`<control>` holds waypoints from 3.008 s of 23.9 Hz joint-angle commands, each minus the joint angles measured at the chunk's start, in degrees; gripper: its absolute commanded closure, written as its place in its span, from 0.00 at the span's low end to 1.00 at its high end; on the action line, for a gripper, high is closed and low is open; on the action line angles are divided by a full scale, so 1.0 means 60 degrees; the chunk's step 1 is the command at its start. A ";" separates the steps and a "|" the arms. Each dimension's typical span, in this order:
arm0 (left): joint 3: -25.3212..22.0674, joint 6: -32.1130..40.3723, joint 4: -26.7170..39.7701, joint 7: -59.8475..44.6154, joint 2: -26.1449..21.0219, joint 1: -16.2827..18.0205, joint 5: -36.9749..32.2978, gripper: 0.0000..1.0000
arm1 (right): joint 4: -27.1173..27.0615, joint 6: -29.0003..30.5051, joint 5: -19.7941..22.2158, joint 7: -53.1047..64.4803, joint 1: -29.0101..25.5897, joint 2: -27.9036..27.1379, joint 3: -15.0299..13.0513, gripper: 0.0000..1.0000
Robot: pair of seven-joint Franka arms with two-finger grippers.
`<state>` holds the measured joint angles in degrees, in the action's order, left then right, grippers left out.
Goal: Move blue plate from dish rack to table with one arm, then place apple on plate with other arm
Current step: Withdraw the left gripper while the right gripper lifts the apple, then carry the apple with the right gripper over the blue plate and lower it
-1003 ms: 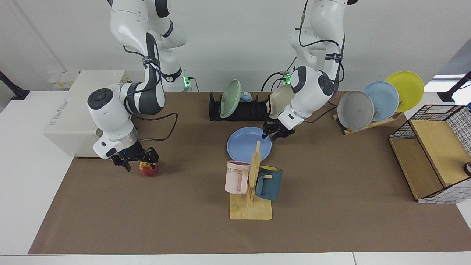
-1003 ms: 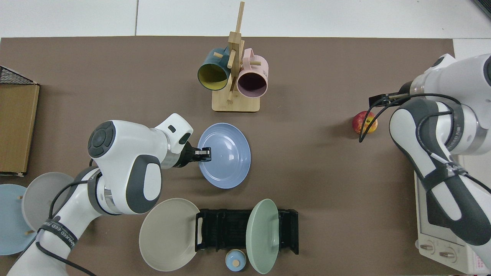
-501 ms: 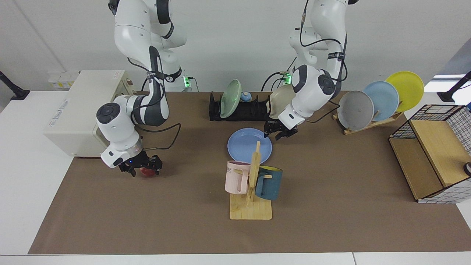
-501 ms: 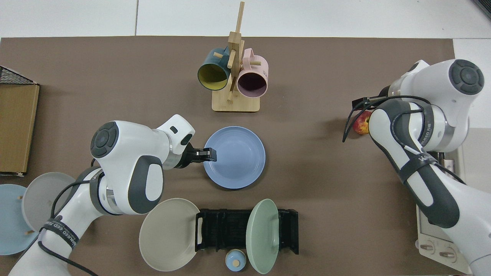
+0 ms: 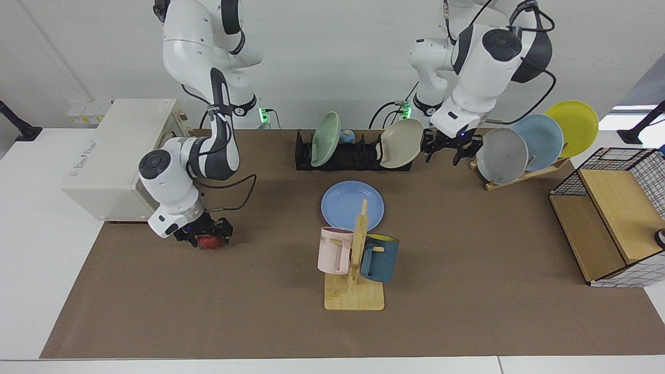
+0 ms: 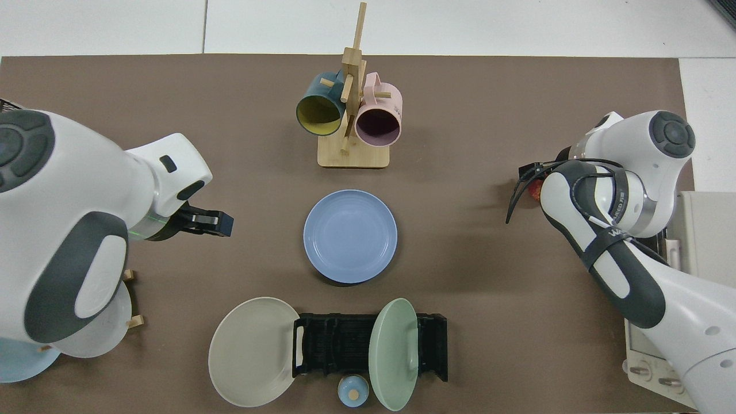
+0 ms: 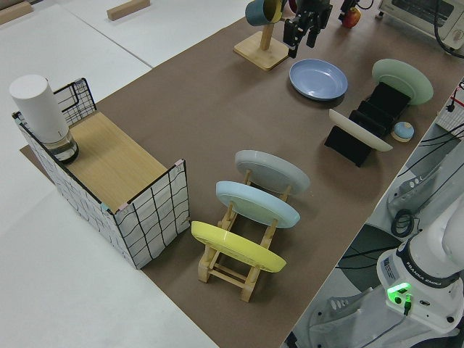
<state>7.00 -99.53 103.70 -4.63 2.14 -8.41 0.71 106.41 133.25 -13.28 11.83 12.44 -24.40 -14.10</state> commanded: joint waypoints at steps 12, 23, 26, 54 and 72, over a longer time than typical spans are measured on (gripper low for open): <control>-0.0990 0.1691 -0.1653 0.0874 0.0201 -0.0019 -0.0338 0.00 | 0.0355 0.0321 -0.0278 0.0724 -0.0096 0.0141 -0.0008 0.83; -0.1020 0.1778 -0.1668 0.0815 0.0215 0.0083 -0.0294 0.00 | -0.0186 -0.0235 -0.0293 0.0578 0.0021 0.0726 -0.0008 1.00; -0.1049 0.1779 -0.1785 0.0815 0.0215 0.0098 -0.0294 0.00 | -0.0420 -0.0688 -0.0205 0.0563 0.0210 0.1136 -0.0037 1.00; -0.0477 0.2394 -0.2840 0.0815 -0.0253 0.1519 -0.0045 0.00 | -0.1315 -0.1175 0.1099 -0.6789 0.5586 0.0670 -0.0008 1.00; -0.0448 0.2789 -0.2899 0.0712 -0.0283 0.1445 -0.0176 0.00 | -0.1184 0.0261 0.0865 -0.7362 0.6334 -0.0415 0.0006 1.00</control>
<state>4.29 -84.90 87.57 -0.04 0.68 0.42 -0.29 99.81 132.36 -7.64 -31.03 50.00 -25.31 -13.85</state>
